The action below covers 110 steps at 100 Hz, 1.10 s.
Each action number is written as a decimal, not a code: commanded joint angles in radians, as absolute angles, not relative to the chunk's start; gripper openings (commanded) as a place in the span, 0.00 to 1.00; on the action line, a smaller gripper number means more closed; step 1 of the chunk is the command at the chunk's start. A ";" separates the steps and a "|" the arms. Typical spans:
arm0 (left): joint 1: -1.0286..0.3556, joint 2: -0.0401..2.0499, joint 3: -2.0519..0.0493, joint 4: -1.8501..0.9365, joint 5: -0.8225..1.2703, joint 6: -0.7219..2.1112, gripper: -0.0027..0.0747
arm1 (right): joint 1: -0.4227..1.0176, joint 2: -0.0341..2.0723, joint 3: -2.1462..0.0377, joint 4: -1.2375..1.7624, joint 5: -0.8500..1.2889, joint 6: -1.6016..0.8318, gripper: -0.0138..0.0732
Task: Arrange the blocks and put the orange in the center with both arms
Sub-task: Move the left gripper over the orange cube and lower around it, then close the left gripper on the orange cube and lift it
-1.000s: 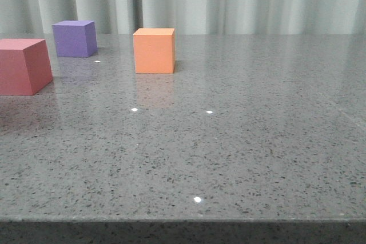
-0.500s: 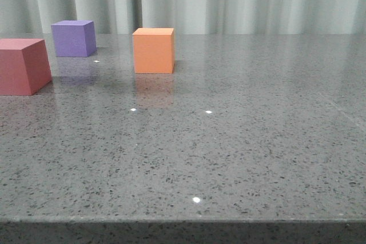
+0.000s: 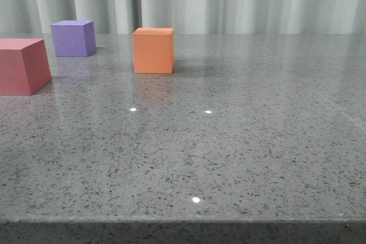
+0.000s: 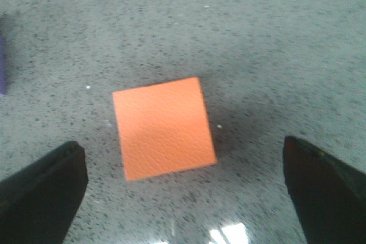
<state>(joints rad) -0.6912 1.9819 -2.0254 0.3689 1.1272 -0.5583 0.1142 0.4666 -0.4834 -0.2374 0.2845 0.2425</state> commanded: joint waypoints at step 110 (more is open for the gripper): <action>-0.619 2.076 -2.070 0.284 1.060 -0.596 0.83 | 0.108 0.470 -0.509 -0.256 0.217 0.241 0.08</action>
